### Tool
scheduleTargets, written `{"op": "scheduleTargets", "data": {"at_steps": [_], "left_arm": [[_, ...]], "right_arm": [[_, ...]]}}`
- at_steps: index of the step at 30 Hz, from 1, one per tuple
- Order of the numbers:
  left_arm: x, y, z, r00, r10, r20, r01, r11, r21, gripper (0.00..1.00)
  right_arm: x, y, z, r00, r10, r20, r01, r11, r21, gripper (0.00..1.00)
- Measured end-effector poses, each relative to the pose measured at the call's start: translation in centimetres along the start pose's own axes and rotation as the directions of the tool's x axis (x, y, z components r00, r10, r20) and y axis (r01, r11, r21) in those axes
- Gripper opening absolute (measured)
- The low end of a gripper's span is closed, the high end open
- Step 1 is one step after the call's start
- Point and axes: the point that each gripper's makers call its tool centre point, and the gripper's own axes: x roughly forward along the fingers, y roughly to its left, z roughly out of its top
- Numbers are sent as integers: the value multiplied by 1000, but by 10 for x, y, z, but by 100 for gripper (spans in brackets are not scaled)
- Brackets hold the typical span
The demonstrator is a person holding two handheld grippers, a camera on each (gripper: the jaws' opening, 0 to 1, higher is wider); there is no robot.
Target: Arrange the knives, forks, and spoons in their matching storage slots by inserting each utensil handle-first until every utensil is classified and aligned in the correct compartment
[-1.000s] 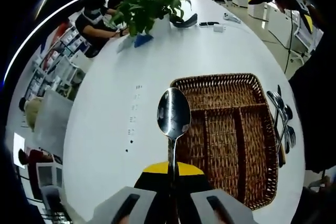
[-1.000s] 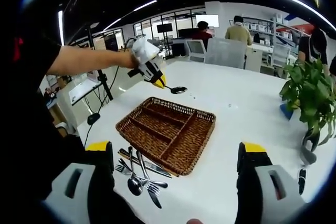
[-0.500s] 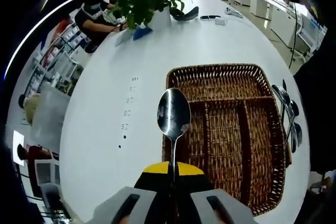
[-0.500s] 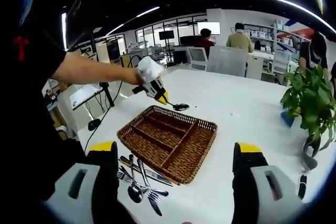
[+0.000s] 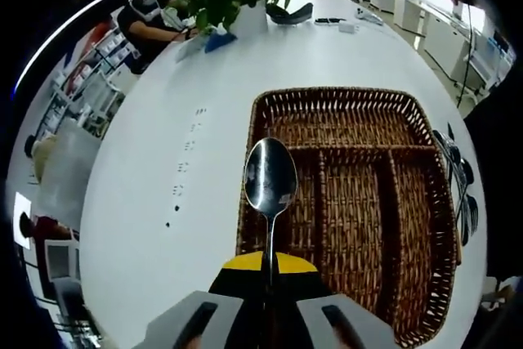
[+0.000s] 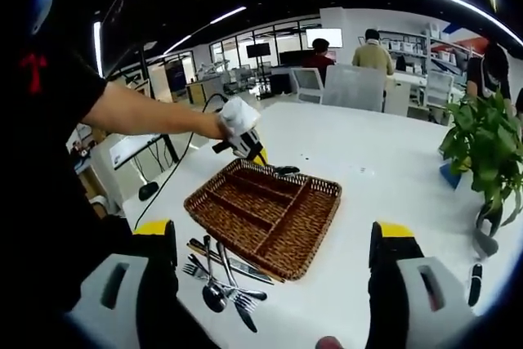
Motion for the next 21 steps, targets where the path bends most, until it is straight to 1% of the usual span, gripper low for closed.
{"op": "scheduleTargets", "data": {"at_steps": [1,2,3,6,7,9,13,17,21], "left_arm": [[2,0,-1,1000,-1,-4,1,1000,6,0],[5,1,-3,1000,6,-13,-6,999,33,0],[7,1,-3,1000,6,-16,-5,999,38,0],[12,3,-4,1000,6,-9,-6,999,37,0],[14,3,-4,1000,2,-9,-2,1000,24,0],[17,-1,-4,1000,-6,-8,6,1000,27,0],[22,-2,-6,1000,-5,-6,5,1000,25,0],[26,-3,-10,1000,-4,-22,5,999,31,0],[30,0,-15,999,-2,-32,3,1000,10,0]], "right_arm": [[0,1,0,1000,1,0,-1,1000,1,99],[0,1,0,1000,2,0,-2,1000,2,99],[0,0,0,1000,1,0,-1,1000,3,99],[0,0,-2,1000,-4,-8,4,1000,4,99],[0,0,-2,1000,-4,-9,4,1000,4,99],[-1,2,-1,1000,-2,-9,2,1000,-1,99],[-2,1,-2,1000,-10,-11,10,1000,3,99],[-2,2,-5,1000,-12,-23,12,1000,3,99],[-2,5,-7,1000,-12,-25,12,1000,8,99]]}}
